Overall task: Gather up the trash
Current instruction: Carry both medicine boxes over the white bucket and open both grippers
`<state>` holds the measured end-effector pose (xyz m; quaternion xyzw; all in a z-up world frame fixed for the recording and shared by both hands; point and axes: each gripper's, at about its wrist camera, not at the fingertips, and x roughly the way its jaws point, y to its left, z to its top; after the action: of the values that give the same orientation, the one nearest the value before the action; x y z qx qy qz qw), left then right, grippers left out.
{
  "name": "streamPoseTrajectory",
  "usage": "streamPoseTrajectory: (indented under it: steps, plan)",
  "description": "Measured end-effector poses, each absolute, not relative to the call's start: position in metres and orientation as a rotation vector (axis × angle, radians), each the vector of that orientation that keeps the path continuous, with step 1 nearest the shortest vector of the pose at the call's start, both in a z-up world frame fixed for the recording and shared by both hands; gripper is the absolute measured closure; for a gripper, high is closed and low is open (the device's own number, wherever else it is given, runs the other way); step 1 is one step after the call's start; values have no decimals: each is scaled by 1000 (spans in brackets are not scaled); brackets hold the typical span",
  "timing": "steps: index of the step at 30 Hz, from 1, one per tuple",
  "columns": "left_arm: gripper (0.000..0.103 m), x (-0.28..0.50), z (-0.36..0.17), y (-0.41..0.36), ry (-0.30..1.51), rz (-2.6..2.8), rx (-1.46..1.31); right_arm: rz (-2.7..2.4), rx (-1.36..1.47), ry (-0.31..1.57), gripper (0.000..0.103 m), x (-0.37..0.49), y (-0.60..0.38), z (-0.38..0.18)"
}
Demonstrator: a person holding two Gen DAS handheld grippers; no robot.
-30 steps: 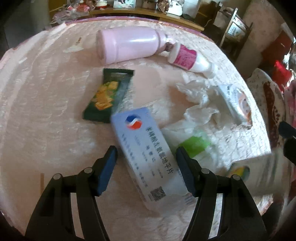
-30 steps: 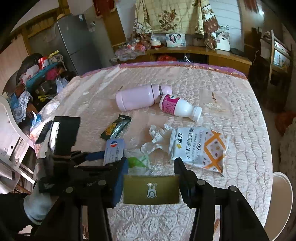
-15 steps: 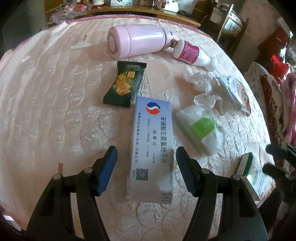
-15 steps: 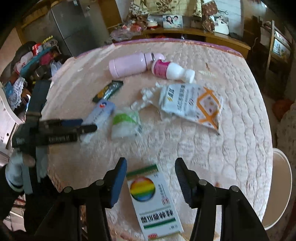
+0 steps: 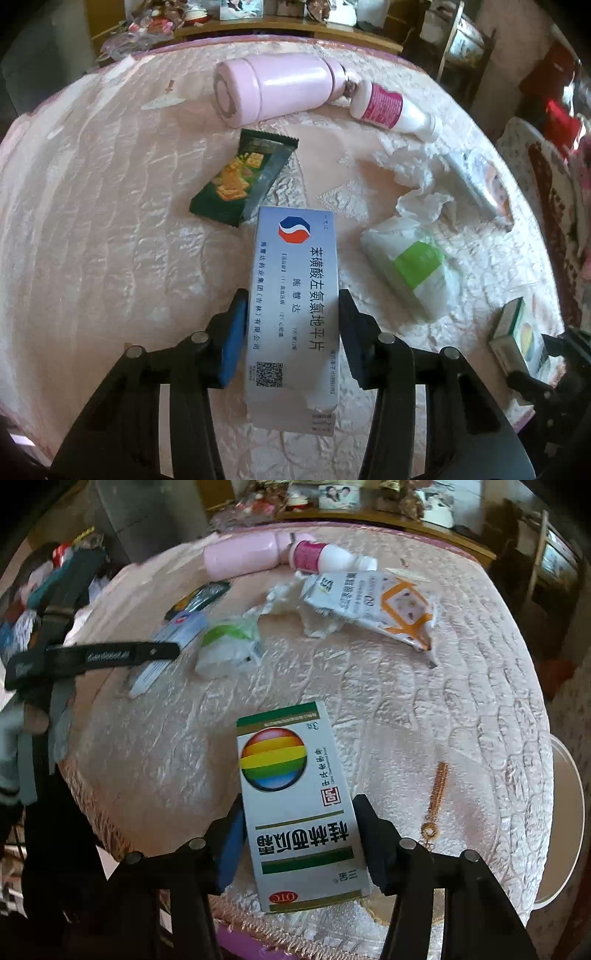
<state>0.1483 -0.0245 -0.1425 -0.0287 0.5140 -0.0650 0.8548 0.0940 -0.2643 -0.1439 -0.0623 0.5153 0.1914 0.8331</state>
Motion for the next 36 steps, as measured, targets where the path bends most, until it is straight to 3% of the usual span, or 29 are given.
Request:
streamPoseTrajectory:
  steps: [13, 36]
  plan:
    - [58, 113, -97, -88, 1005, -300, -36, 348, -44, 958, 51, 79, -304, -94]
    - [58, 104, -83, -237, 965, -490, 114, 111, 136, 901, 51, 53, -430, -79]
